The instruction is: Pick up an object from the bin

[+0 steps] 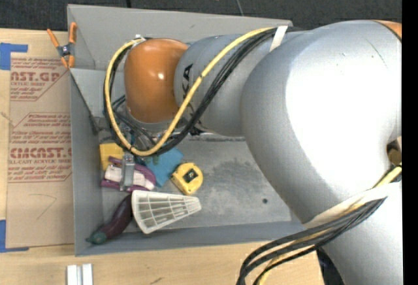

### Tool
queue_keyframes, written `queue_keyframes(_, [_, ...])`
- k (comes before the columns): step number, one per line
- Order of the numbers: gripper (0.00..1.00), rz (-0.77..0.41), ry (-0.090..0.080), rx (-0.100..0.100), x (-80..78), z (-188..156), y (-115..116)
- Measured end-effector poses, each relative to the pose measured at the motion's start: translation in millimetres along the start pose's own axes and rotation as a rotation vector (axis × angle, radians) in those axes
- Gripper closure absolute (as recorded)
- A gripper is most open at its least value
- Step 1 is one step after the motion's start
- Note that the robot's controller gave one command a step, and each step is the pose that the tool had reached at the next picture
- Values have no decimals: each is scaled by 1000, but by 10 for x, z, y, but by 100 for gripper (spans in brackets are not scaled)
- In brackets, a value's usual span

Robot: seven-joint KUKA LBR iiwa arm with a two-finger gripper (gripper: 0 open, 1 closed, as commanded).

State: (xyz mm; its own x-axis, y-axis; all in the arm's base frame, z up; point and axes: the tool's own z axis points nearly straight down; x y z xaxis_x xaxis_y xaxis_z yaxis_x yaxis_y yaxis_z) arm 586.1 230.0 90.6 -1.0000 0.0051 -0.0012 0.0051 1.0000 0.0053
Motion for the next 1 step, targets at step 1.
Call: queue_keyframes(1, [100, 14, -14, -2, 16, 170, 70])
